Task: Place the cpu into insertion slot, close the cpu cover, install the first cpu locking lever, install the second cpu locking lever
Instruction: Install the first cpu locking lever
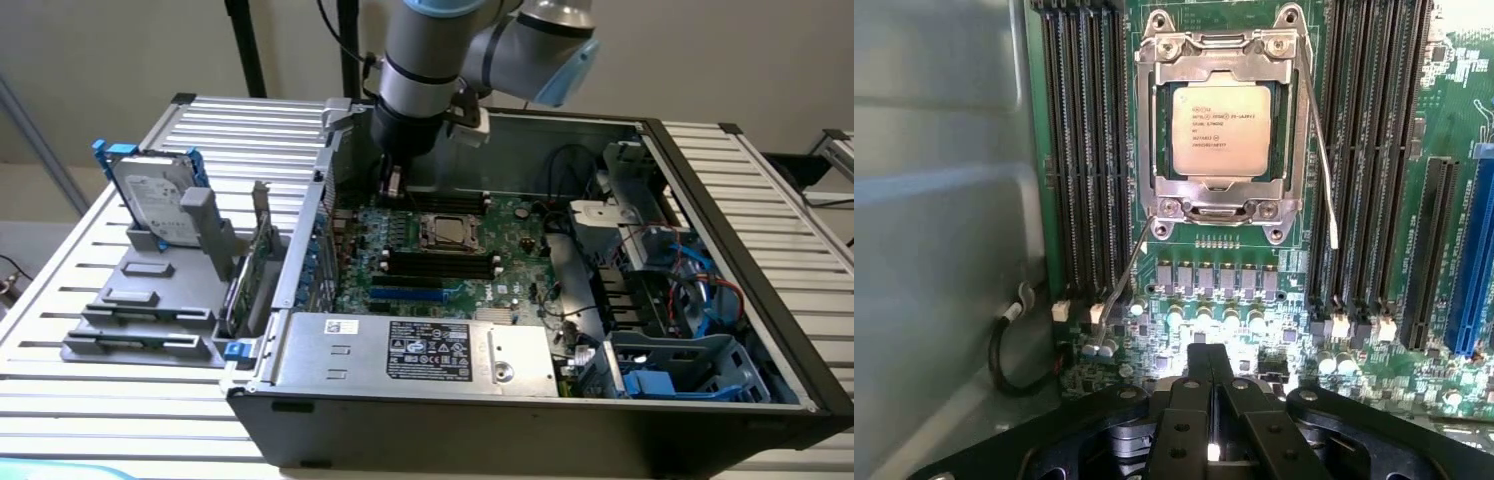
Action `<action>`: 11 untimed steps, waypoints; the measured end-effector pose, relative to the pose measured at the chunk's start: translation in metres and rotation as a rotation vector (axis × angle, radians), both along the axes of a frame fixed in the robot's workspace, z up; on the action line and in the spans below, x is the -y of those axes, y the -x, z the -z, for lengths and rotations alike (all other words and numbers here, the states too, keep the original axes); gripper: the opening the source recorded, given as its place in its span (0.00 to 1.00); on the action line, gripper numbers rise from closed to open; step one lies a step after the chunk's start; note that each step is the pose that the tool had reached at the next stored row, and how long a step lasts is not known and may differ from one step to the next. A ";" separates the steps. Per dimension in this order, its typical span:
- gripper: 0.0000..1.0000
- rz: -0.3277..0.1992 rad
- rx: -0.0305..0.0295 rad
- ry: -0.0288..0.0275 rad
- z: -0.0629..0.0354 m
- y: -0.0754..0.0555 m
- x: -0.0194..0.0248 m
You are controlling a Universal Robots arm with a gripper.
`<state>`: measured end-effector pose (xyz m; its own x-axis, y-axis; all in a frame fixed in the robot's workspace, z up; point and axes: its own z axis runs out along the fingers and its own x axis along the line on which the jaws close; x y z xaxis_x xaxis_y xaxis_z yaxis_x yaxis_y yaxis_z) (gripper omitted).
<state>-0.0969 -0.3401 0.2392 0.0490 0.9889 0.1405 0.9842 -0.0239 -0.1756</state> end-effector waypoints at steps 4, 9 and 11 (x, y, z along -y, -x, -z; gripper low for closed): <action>0.11 0.037 0.0001 -0.0144 -0.0032 0.001 0.0000; 0.11 0.090 0.0004 -0.0277 -0.0055 0.001 0.0000; 0.11 0.118 0.0005 -0.0287 -0.0056 0.001 0.0000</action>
<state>-0.0979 -0.3401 0.2448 0.1651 0.9717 0.1687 0.9749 -0.1348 -0.1773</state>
